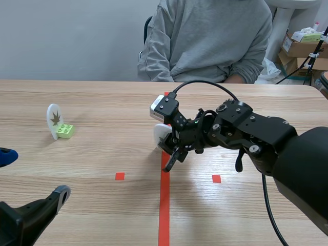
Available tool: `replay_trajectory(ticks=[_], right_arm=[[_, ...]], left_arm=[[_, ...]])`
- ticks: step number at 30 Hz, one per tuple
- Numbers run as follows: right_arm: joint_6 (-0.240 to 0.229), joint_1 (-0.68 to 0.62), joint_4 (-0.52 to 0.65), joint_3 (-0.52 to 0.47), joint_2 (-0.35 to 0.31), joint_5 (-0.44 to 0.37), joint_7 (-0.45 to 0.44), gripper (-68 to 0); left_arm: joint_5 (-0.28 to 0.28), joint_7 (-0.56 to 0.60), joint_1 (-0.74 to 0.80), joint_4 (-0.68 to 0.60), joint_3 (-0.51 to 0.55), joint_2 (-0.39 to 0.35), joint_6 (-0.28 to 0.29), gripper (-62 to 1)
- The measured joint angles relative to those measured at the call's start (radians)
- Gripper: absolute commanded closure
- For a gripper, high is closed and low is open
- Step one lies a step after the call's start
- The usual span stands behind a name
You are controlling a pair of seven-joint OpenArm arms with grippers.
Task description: Do the leaf sorting experiment
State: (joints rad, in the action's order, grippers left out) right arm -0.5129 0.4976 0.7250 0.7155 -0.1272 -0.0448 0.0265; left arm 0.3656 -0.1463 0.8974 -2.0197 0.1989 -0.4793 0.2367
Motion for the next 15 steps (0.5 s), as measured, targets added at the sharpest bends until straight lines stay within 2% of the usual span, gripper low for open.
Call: replay_trajectory(ticks=[3, 7, 11, 15], right_arm=[[0.000, 0.000, 0.000, 0.000, 0.000, 0.000, 0.000, -2.1], [0.000, 0.000, 0.002, 0.000, 0.000, -0.001, 0.010, -1.6], [0.005, 0.000, 0.009, -0.018, 0.003, -0.008, 0.057, -1.7], [0.085, 0.000, 0.011, -0.097, 0.002, -0.060, 0.131, -1.6]], left_arm=[[0.000, 0.000, 0.000, 0.000, 0.000, 0.000, 0.000, -62.3], [0.000, 0.000, 0.000, 0.000, 0.000, 0.000, 0.000, -62.3], [0.000, 0.000, 0.000, 0.000, 0.000, 0.000, 0.000, -62.3], [0.000, 0.000, 0.000, 0.000, 0.000, 0.000, 0.000, -62.3]])
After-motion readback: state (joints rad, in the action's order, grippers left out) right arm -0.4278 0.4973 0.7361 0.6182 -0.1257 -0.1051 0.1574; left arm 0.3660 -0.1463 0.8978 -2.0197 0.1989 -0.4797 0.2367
